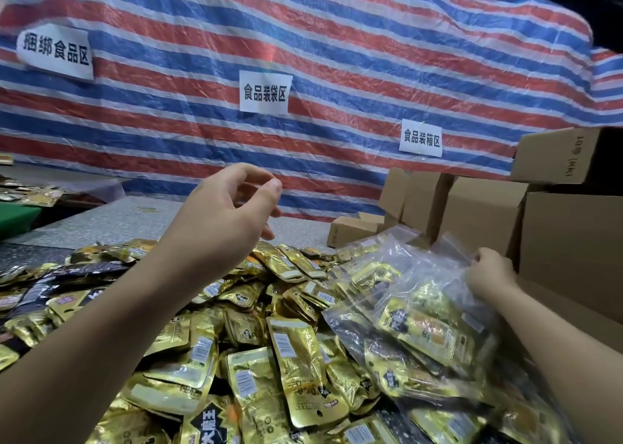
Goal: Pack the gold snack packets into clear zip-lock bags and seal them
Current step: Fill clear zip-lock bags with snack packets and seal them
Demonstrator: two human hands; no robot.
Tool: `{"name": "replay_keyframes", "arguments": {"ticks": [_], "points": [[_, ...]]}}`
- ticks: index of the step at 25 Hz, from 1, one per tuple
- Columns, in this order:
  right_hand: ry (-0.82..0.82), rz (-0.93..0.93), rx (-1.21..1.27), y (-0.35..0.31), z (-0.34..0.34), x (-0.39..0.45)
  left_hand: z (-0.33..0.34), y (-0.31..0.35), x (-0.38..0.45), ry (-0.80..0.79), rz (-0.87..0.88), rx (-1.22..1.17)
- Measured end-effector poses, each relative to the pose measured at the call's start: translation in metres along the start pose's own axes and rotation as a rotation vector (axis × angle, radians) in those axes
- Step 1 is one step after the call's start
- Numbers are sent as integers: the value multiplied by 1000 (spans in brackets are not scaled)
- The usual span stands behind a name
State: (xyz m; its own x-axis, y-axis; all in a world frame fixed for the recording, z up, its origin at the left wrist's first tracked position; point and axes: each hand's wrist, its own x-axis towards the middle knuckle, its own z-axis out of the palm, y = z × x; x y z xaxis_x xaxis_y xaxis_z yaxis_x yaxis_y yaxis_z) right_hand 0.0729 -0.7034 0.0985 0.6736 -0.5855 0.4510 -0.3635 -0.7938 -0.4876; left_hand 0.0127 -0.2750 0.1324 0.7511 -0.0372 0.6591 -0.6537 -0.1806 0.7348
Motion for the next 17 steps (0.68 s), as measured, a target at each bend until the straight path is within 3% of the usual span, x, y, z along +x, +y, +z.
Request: {"name": "replay_keyframes", "arguments": {"ticks": [3, 6, 8, 11, 17], "points": [[87, 49, 228, -16, -12, 9, 0, 1, -1, -12, 8, 7], [179, 44, 261, -31, -13, 2, 2, 2, -1, -19, 2, 21], [73, -3, 215, -34, 10, -18, 4, 2, -2, -32, -6, 22], [-224, -192, 69, -18, 55, -58, 8, 3, -5, -48, -7, 30], [-160, -196, 25, -6, 70, -54, 11, 6, -9, -65, -2, 67]]}}
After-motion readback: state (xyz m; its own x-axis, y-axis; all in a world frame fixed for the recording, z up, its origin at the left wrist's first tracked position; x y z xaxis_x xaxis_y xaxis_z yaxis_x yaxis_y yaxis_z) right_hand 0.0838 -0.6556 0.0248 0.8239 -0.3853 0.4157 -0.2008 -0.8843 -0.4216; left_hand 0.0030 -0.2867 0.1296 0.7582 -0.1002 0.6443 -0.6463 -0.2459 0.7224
